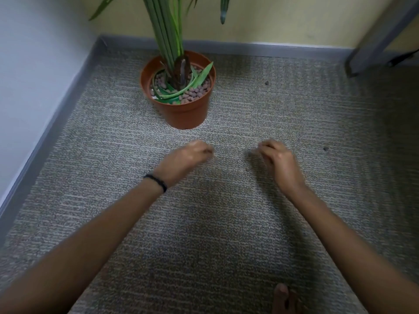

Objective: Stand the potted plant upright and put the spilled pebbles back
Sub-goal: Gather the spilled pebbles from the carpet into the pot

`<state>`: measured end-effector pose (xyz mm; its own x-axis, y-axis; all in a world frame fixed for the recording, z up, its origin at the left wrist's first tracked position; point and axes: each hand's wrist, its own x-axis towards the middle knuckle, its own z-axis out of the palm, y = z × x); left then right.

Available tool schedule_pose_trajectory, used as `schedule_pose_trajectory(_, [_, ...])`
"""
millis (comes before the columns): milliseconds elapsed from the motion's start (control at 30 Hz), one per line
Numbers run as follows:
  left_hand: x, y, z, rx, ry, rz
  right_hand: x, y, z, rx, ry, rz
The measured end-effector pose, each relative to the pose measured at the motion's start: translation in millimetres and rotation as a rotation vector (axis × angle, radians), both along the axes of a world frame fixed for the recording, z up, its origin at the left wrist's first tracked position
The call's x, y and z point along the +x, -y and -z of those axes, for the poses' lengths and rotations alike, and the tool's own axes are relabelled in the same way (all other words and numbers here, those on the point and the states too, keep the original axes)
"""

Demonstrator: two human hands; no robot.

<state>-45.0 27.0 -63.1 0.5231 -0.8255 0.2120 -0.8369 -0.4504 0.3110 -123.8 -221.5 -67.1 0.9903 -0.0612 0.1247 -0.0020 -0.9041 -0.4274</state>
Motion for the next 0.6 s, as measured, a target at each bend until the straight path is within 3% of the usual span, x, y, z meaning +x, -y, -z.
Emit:
schedule_pose_trajectory(100, [36,-5,-36,-0.148,0.09,-0.21,46,-20,-24,-0.05,0.047,-0.145])
schedule_pose_trajectory(233, [74,-10,-66,-0.377,0.065,-0.501,101,-51,-51,-0.133,0.1,-0.366])
schedule_pose_trajectory(333, [84,-4,-66,-0.414,0.025,-0.55,142,-75,-63,-0.118,0.158,-0.406])
schedule_pose_trajectory(467, [91,4,-52,-0.427,-0.012,-0.604,182,-96,-58,-0.208,-0.002,-0.559])
schedule_pose_trajectory(600, [99,2,-37,-0.455,-0.135,-0.694,178,-92,-52,-0.133,-0.055,-0.574])
